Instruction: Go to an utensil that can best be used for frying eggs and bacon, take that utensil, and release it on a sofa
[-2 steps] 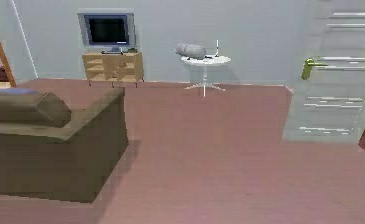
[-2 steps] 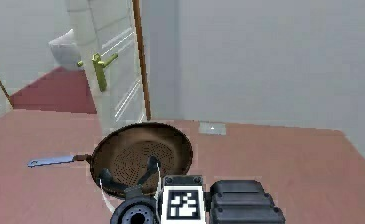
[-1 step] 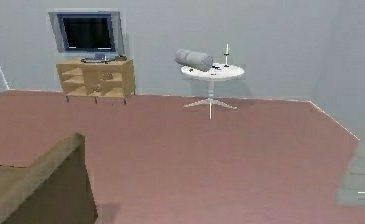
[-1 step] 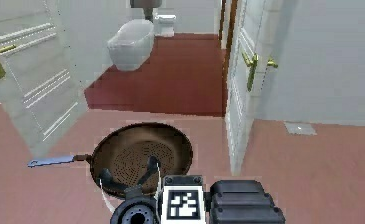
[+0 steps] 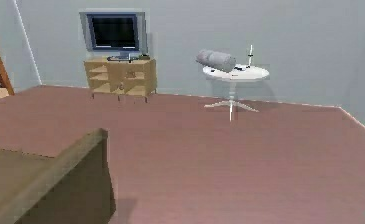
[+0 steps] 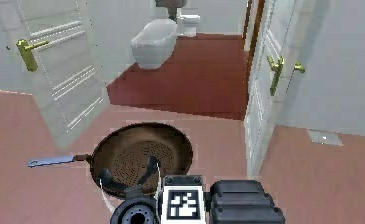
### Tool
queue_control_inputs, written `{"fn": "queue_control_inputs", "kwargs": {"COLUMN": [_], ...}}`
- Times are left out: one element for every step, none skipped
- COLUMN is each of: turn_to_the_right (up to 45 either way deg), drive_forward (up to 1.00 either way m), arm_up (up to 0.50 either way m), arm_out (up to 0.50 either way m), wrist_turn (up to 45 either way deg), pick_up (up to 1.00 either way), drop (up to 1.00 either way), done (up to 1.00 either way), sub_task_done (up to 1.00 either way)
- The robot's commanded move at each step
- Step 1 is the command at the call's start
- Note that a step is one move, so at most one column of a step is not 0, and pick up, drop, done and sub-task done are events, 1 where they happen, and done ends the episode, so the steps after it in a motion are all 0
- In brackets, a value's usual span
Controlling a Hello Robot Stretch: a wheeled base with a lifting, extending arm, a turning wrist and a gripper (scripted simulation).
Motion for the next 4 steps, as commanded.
{"fn": "queue_control_inputs", "kwargs": {"turn_to_the_right": [0.0,-9.0,0.0,-45.0], "drive_forward": [0.75,0.00,0.90,0.00], "arm_up": [0.00,0.00,0.00,0.00], "arm_out": [0.00,0.00,0.00,0.00], "wrist_turn": [0.0,0.0,0.0,0.0], "pick_up": [0.00,0.00,0.00,0.00], "drop": [0.00,0.00,0.00,0.00], "done": [0.00,0.00,0.00,0.00], "sub_task_done": [0.00,0.00,0.00,0.00]}}
